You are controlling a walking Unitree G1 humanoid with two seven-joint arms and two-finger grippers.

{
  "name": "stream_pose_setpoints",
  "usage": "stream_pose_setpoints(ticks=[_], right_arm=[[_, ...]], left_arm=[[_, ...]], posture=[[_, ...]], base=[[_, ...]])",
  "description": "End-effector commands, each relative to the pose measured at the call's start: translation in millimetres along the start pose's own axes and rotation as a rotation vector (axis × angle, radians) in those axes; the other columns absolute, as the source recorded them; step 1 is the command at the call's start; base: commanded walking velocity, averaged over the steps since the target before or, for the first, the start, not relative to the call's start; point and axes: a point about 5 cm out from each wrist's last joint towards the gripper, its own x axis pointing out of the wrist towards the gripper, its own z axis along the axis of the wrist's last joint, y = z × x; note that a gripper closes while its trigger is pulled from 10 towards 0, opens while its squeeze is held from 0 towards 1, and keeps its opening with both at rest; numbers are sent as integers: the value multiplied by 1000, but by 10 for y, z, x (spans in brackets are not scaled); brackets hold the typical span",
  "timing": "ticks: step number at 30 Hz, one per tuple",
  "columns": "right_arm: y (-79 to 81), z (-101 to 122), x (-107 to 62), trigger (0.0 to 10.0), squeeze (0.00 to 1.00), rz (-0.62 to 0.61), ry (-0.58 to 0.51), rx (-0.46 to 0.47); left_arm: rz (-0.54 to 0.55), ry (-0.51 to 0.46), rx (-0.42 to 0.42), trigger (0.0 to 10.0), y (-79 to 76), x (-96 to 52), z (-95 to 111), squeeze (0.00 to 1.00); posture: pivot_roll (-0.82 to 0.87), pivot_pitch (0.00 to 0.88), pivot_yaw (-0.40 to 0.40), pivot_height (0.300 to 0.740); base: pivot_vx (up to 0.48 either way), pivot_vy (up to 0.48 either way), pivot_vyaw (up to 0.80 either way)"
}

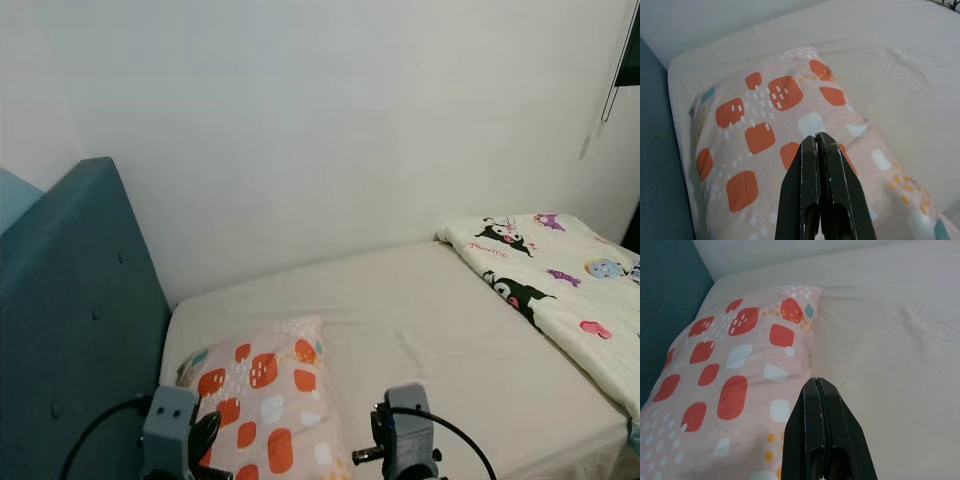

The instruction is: Clean up the room

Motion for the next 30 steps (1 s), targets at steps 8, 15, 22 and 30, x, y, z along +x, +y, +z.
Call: stream_pose_setpoints(ticks=[8, 15, 22, 30], right_arm=[[22, -36, -5, 10000, 0, -3, 8, 8], [26, -37, 16, 10000, 0, 0, 2, 11], [31, -29, 17, 10000, 0, 1, -2, 15], [33, -39, 15, 10000, 0, 7, 4, 16]], left_arm=[[-12, 27, 17, 10000, -27, -13, -63, 0], [-1, 24, 16, 10000, -44, -4, -60, 0], [1, 23, 16, 10000, -62, -3, -57, 0], [-3, 25, 24, 10000, -61, -18, -64, 0]], posture=[[-46, 84, 15, 740], [-45, 76, 12, 740], [-47, 72, 12, 740], [-46, 68, 8, 740]], base=[[0, 0, 0], [0, 0, 0], [0, -224, 0], [0, -270, 0]])
